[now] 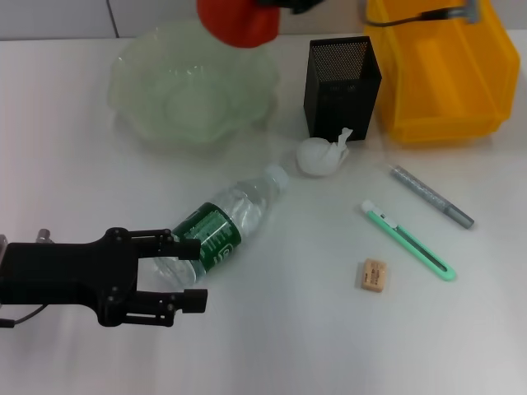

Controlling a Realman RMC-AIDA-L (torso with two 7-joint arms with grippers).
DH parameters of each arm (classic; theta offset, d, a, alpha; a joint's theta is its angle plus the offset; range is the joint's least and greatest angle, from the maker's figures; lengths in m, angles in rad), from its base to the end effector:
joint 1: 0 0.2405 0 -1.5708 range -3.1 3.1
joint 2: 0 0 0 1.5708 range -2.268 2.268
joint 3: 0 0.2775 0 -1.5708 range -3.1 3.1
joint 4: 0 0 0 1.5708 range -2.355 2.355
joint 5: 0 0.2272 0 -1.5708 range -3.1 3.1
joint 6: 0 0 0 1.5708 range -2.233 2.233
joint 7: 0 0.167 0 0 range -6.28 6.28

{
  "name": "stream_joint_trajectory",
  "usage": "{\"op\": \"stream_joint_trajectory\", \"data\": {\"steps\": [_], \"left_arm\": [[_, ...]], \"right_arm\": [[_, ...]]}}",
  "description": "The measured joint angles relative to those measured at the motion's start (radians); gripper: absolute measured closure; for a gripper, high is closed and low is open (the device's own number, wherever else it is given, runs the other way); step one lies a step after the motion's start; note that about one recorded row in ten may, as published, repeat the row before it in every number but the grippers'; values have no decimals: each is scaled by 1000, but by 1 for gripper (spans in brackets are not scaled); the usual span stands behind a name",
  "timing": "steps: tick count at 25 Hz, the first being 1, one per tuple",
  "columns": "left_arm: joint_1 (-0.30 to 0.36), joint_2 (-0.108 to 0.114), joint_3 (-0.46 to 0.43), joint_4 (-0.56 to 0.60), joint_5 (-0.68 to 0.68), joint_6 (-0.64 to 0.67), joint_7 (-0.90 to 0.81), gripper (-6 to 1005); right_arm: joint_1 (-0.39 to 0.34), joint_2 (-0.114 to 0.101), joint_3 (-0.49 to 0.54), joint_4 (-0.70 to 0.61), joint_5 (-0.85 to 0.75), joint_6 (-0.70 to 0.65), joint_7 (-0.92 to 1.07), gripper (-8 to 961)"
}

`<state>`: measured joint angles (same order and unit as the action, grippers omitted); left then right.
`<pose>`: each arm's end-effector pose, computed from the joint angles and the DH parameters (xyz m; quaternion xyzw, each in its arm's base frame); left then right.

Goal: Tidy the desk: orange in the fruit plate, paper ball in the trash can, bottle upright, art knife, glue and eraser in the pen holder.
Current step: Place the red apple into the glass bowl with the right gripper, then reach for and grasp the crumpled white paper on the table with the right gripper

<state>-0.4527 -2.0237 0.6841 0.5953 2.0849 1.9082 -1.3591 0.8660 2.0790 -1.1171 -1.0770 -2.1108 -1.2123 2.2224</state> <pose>-0.2949 0.2843 -0.0177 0.9385 0.2194 0.2648 0.0303 0.0743 0.4744 -0.0185 -0.9467 0.2173 0.1509 0.1837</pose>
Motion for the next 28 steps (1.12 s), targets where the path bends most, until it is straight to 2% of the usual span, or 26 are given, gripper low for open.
{"op": "stream_joint_trajectory", "data": {"steps": [2, 3, 4, 6, 11, 15, 18, 20, 21, 22, 28], "left_arm": [[-1, -1, 0, 0, 0, 0, 0, 213], [-2, -3, 0, -1, 0, 0, 0, 213], [-2, -3, 0, -1, 0, 0, 0, 213], [-4, -4, 0, -2, 0, 0, 0, 213], [-10, -8, 0, -5, 0, -1, 2, 213], [-10, -9, 0, -7, 0, -2, 6, 213], [-10, -9, 0, -8, 0, -2, 7, 213], [-10, -9, 0, -8, 0, 0, 2, 213], [-10, -9, 0, -8, 0, 0, 2, 213], [-10, -9, 0, -8, 0, 0, 2, 213], [-7, 0, -28, -3, -4, -25, 9, 213]], "right_arm": [[68, 1, 0, 129, 13, 69, -26, 829], [127, 1, 1, 231, 15, 123, -33, 822], [127, 1, 1, 231, 15, 123, -33, 815], [191, 7, -15, 336, 18, 220, -57, 801], [202, 9, -42, 360, 51, 241, -68, 766], [194, 5, -49, 344, 61, 214, -71, 655], [164, 1, -50, 287, 49, 136, -65, 571], [134, -2, -45, 228, 23, 71, -44, 475], [92, -4, -42, 135, -31, -4, -6, 428], [92, -4, -42, 135, -31, -4, -6, 380], [-49, -8, -38, -200, -214, -243, 136, 124]]}}
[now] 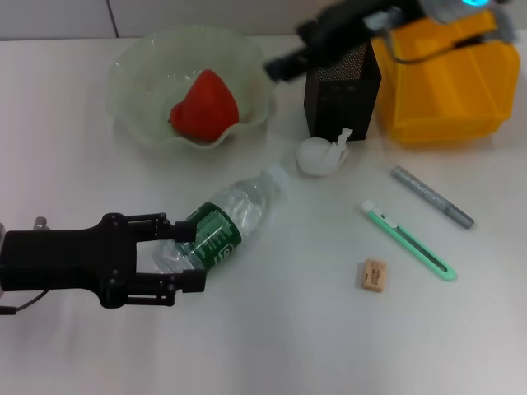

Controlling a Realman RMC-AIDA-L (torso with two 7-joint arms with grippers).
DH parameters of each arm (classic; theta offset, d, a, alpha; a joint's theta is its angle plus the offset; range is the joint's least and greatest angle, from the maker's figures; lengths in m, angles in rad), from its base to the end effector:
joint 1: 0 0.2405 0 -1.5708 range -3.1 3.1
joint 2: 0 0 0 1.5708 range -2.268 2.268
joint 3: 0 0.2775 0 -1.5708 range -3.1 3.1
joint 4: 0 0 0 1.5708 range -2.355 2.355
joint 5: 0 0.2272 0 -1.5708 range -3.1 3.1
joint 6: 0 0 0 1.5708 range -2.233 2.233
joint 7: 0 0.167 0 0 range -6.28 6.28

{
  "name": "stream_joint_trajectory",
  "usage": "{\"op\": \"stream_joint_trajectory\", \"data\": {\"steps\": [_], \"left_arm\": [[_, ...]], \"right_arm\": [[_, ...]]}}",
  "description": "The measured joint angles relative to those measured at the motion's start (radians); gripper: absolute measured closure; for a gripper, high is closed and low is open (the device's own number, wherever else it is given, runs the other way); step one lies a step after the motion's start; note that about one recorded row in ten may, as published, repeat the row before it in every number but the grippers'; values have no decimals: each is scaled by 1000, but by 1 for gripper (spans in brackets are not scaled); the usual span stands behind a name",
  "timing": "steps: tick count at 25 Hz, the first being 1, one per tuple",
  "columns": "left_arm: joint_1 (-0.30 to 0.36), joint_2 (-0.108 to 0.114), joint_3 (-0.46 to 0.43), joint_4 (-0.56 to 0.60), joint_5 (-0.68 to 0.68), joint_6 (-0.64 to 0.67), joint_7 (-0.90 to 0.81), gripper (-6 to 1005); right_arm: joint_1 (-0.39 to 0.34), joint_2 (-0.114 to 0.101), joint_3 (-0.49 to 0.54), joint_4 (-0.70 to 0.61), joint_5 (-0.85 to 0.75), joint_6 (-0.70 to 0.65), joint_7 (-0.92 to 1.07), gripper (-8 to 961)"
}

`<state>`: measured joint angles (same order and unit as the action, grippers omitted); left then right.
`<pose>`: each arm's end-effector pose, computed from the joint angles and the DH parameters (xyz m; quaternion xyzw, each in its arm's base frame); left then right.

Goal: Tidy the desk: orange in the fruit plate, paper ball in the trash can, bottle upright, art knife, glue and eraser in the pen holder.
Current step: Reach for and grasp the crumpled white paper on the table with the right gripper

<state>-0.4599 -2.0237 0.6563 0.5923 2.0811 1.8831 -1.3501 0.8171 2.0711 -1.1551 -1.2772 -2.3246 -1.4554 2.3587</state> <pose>-0.2955 0.2920 -0.0158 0.9379 0.2182 0.2696 0.0081 0.0943 0.4432 -0.0041 -0.9610 0.2160 0.0248 0.1712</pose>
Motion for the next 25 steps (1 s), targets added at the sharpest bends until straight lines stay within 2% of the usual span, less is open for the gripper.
{"op": "stream_joint_trajectory", "data": {"steps": [1, 3, 9, 13, 25], "left_arm": [[0, 0, 0, 0, 0, 0, 0, 213], [-2, -4, -3, -1, 0, -10, 2, 213], [-7, -16, -3, 0, -1, -29, 2, 213], [-13, -22, -3, -5, -1, -46, 2, 213], [-4, -21, -3, -4, -1, -46, 2, 214]], "right_arm": [[0, 0, 0, 0, 0, 0, 0, 123], [-27, 4, 6, -91, -87, -86, 57, 121], [-41, 6, 8, -100, -189, -111, 134, 116], [-53, 10, -31, -33, -203, -50, 177, 113], [-48, 14, -105, 164, -203, 97, 236, 136]]}}
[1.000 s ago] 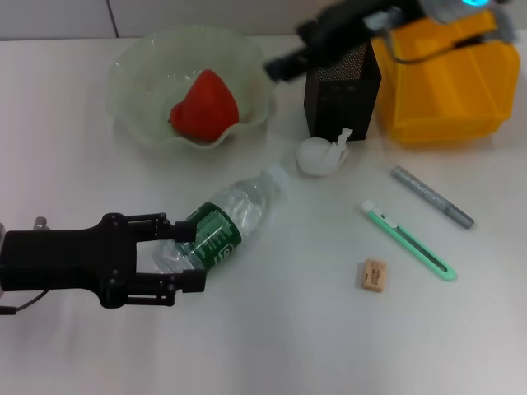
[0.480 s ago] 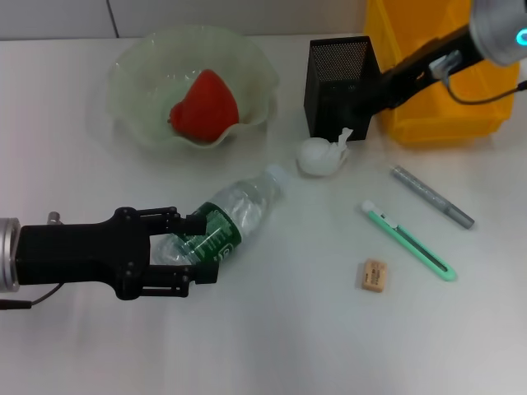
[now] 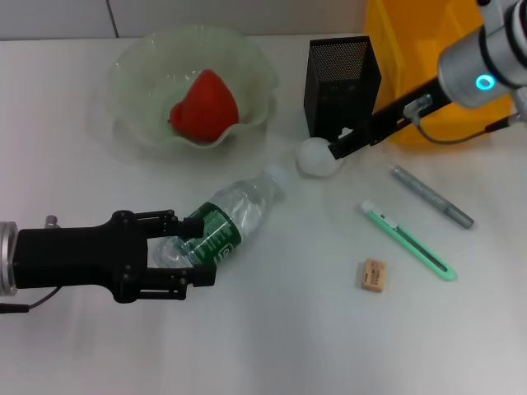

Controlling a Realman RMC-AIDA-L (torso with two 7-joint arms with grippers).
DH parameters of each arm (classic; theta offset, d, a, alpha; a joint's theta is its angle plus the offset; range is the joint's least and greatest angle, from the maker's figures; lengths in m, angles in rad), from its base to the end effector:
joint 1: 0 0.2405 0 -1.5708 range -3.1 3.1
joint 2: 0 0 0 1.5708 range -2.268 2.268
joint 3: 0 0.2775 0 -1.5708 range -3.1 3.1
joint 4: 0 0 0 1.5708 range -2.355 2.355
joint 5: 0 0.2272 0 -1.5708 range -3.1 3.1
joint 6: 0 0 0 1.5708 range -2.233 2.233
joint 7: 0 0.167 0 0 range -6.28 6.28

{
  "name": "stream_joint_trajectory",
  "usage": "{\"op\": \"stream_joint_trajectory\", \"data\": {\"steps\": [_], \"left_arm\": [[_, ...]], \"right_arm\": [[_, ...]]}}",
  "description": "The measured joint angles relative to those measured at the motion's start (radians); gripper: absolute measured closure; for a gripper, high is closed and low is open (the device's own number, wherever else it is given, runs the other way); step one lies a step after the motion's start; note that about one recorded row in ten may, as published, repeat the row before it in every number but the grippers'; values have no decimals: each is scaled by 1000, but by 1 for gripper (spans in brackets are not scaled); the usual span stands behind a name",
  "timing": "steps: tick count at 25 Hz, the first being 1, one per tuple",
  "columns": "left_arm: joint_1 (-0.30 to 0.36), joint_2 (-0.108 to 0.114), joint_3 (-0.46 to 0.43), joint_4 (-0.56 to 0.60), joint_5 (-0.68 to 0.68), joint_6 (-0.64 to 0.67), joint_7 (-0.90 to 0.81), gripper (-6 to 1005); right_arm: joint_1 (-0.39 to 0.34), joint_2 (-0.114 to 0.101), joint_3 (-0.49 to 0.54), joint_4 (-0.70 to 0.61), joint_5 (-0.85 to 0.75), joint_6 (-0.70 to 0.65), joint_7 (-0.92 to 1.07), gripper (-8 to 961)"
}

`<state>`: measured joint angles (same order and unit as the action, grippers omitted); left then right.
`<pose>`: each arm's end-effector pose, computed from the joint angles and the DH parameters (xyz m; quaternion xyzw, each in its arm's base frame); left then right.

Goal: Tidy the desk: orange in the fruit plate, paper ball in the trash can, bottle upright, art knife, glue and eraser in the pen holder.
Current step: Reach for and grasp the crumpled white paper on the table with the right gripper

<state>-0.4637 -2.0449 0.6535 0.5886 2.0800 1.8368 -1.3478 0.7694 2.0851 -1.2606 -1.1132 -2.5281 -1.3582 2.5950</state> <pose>-0.2939 0.2966 -0.0261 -0.9365 -0.2241 -0.2697 0.0056 0.1715 0.4400 -0.0430 -0.9062 0.3649 -0.0794 0.1984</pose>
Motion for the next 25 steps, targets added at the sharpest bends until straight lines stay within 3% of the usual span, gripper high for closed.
{"op": "stream_joint_trajectory", "data": {"steps": [3, 13, 25], "left_arm": [[0, 0, 0, 0, 0, 0, 5, 214], [1, -3, 0, -3, 1, -2, 23, 214], [7, -14, 8, -3, 6, -31, 41, 214]], "right_arm": [[-4, 2, -35, 87, 34, 104, 17, 148], [27, 4, -111, 244, 96, 270, 23, 185], [59, 4, -116, 318, 133, 323, 45, 230]]}}
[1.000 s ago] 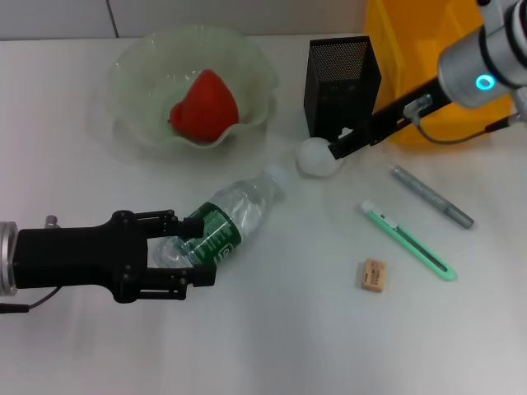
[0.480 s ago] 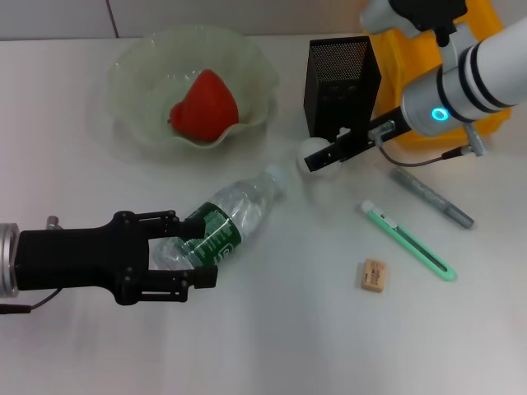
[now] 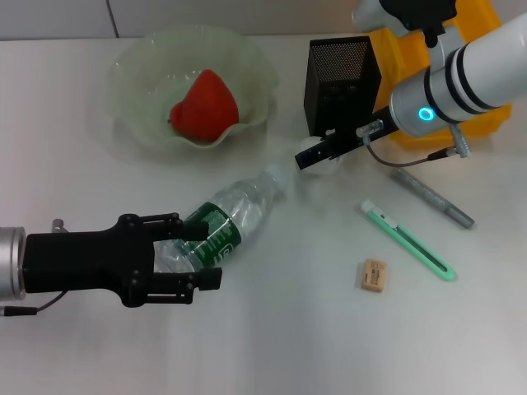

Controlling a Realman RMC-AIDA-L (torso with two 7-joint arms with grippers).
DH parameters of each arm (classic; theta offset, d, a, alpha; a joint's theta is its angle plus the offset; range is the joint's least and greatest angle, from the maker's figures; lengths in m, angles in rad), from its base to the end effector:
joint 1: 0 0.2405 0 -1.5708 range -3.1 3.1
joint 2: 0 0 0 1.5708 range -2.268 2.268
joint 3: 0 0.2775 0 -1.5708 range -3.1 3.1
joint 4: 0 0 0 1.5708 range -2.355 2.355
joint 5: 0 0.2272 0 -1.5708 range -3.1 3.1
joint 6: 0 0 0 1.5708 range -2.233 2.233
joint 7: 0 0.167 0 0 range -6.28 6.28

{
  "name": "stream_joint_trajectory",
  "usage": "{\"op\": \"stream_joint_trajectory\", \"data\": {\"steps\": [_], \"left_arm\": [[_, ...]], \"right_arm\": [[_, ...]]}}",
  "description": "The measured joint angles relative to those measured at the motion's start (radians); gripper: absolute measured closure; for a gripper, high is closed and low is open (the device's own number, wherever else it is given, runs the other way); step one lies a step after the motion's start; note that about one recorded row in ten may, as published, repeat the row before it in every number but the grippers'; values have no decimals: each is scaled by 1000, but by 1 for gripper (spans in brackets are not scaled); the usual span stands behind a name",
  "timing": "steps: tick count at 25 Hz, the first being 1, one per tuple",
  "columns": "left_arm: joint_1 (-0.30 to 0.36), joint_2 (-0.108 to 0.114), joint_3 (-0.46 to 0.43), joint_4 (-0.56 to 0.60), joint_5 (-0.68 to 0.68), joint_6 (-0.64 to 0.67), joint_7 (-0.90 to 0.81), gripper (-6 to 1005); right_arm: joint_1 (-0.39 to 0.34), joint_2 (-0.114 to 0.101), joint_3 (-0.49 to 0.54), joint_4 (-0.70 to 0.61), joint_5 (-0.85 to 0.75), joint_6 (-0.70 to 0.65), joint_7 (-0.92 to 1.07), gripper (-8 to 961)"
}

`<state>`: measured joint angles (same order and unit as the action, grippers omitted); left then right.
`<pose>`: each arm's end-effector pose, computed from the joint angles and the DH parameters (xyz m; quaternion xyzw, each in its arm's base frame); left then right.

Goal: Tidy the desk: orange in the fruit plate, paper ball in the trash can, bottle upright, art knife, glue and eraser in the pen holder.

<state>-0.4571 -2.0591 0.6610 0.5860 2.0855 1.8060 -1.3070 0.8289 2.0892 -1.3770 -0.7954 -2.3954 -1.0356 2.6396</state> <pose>-0.2958 0.2955 -0.0345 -0.9404 -0.2136 -0.2642 0.0158 0.1912 0.4531 -0.1008 -0.8832 0.4189 -0.0442 0.2061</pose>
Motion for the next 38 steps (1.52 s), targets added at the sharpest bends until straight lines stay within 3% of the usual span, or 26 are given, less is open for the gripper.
{"op": "stream_joint_trajectory", "data": {"steps": [9, 20, 25, 30, 32, 33, 38], "left_arm": [[2, -1, 0, 0, -3, 1, 0, 214], [8, 0, -6, 0, -3, 9, 8, 214], [10, 3, -6, 0, -4, 12, 8, 214], [11, 6, -6, 0, -4, 13, 5, 214], [8, 7, -6, 0, -4, 13, 3, 214], [4, 8, -6, 0, -4, 14, 1, 214], [-2, 8, -7, 0, -4, 5, 0, 215]], "right_arm": [[52, -2, -26, 63, -5, 22, 26, 264], [42, -4, -25, 18, -4, -21, 23, 446], [-31, -9, -8, -144, -4, -161, 15, 499], [-144, -11, 91, -422, -8, -361, 13, 518], [-171, -11, 161, -521, -8, -444, 2, 519], [-180, -11, 252, -596, -9, -525, -15, 519], [-180, -20, 393, -697, -67, -608, -58, 521]]}}
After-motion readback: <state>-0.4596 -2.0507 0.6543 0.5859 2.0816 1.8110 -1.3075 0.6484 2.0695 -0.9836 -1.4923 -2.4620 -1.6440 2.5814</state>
